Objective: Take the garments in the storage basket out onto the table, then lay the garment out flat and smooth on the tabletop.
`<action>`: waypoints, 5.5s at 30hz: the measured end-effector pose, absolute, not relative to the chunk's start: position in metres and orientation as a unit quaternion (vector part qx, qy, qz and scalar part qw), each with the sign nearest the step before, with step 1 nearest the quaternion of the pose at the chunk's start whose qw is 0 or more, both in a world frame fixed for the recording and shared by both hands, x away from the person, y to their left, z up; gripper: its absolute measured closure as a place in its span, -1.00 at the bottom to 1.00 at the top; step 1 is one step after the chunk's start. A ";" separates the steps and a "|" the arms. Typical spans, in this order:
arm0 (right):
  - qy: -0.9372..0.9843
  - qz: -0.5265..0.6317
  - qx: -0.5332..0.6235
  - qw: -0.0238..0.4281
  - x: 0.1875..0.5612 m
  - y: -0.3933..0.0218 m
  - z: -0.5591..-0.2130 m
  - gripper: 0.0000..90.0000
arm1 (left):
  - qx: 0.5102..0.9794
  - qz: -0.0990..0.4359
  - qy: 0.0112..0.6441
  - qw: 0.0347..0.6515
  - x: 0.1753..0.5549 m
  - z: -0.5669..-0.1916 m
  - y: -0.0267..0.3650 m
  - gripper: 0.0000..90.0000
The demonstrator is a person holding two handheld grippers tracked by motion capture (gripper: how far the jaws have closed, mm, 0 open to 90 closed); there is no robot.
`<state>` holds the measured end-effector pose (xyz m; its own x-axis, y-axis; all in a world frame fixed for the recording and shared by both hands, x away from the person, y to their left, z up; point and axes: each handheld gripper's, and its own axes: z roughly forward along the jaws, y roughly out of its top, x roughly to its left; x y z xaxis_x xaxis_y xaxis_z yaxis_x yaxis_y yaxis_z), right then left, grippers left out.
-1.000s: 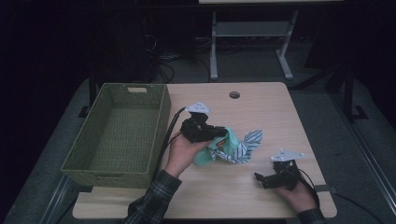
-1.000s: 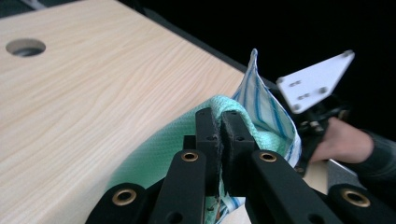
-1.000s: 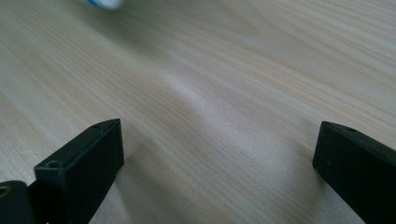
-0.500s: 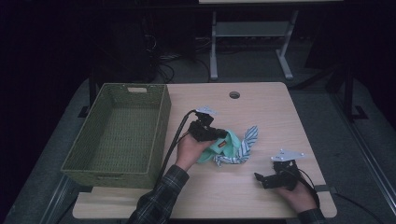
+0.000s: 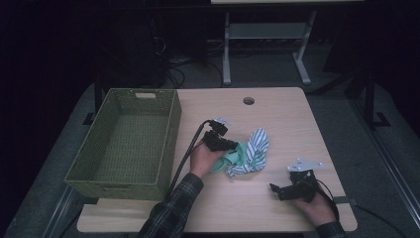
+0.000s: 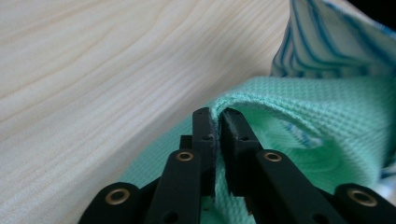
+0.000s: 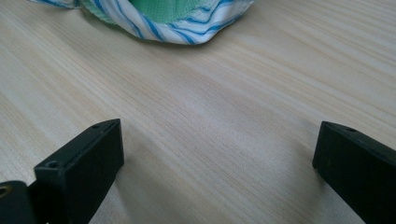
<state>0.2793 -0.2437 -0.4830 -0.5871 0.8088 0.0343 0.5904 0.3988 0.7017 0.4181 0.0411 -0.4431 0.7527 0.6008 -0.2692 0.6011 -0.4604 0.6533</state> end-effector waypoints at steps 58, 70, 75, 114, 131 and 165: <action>0.821 0.344 0.426 0.159 0.279 -0.244 -0.483 -0.97 | 0.892 -0.007 0.232 0.387 0.349 -0.442 0.017 0.53; 0.821 0.345 0.426 0.159 0.279 -0.244 -0.483 -0.97 | 0.881 0.002 0.232 0.412 0.348 -0.424 0.019 0.80; 0.821 0.345 0.426 0.158 0.279 -0.244 -0.483 -0.97 | 0.877 0.003 0.232 0.422 0.351 -0.411 0.019 0.80; 0.821 0.345 0.426 0.159 0.279 -0.244 -0.483 -0.97 | 0.858 0.004 0.297 0.418 0.451 -0.408 0.012 0.72; 0.821 0.345 0.427 0.158 0.279 -0.243 -0.483 -0.97 | 0.860 0.065 0.306 0.403 0.436 -0.395 0.043 0.64; 0.821 0.345 0.426 0.159 0.279 -0.244 -0.483 -0.97 | 0.877 0.055 0.337 0.337 0.391 -0.454 0.068 0.45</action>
